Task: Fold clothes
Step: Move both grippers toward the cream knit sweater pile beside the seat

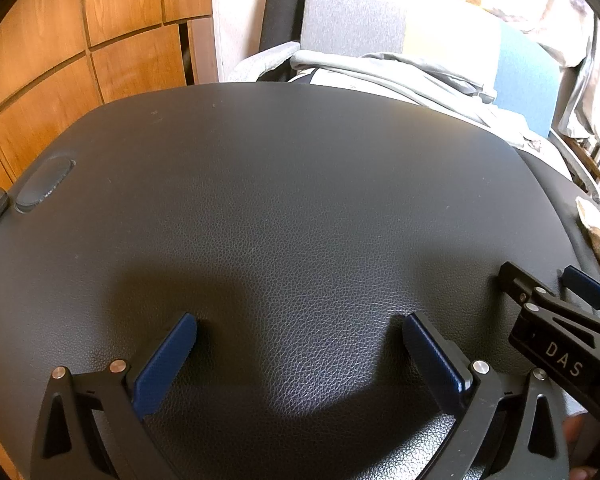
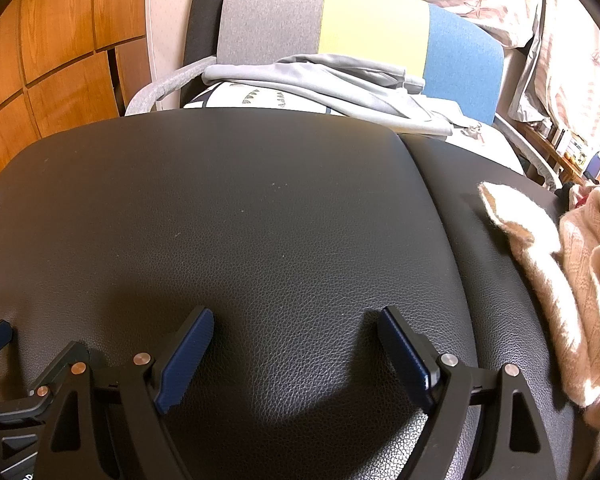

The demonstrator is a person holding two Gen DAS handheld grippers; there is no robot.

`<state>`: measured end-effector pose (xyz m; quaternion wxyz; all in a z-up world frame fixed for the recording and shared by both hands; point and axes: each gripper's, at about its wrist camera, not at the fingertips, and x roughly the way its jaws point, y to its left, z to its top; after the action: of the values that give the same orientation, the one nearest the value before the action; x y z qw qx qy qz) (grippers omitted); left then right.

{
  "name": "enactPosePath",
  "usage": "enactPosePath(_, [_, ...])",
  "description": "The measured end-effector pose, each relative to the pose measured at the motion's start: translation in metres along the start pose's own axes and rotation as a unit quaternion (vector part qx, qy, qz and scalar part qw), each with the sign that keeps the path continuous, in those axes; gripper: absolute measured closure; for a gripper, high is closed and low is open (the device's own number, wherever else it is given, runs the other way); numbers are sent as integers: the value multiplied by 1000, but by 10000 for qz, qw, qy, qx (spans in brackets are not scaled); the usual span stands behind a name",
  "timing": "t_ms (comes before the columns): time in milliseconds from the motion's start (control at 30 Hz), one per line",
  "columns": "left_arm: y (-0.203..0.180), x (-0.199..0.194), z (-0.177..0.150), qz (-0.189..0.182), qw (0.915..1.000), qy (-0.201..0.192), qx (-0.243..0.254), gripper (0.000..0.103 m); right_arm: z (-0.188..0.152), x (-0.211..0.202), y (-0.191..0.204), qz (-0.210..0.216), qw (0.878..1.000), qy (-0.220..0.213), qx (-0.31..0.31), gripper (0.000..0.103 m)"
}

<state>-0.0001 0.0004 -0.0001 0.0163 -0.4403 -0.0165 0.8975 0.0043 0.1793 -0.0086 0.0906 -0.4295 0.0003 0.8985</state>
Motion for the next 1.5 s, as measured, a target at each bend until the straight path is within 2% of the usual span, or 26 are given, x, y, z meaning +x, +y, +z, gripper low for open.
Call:
enactPosePath(467, [-10,5,-3,142,9998,83,61,0,-4,-9,-2,65,10000,35,-34,17])
enactPosePath(600, [-18,-9,-8,150,9999,75,23,0,-12,-42,-4,-72,9992,-328,-217,17])
enactPosePath(700, [-26,-32,-13,91,9995,-272,111,0,-19,-64,-13,-130,9985,-503,-157,17])
enactPosePath(833, [-42,-66,-21,9,9980,-584,249,0,-30,-83,-39,-245,9983,-523,88,17])
enactPosePath(900, [-44,-77,-25,-73,9977,-611,292,0,-35,-93,-51,-302,9979,-533,211,17])
enactPosePath(1033, [-60,-89,-36,-239,9973,-532,445,0,-47,-113,-76,-417,9966,-553,455,17])
enactPosePath(1200, [-93,-104,-35,-259,9956,-395,815,0,-60,-137,-108,-554,9939,-571,767,17])
enactPosePath(1500, [-161,-127,-45,-317,9854,-350,1636,0,-86,-157,-182,-967,9864,-481,1242,19])
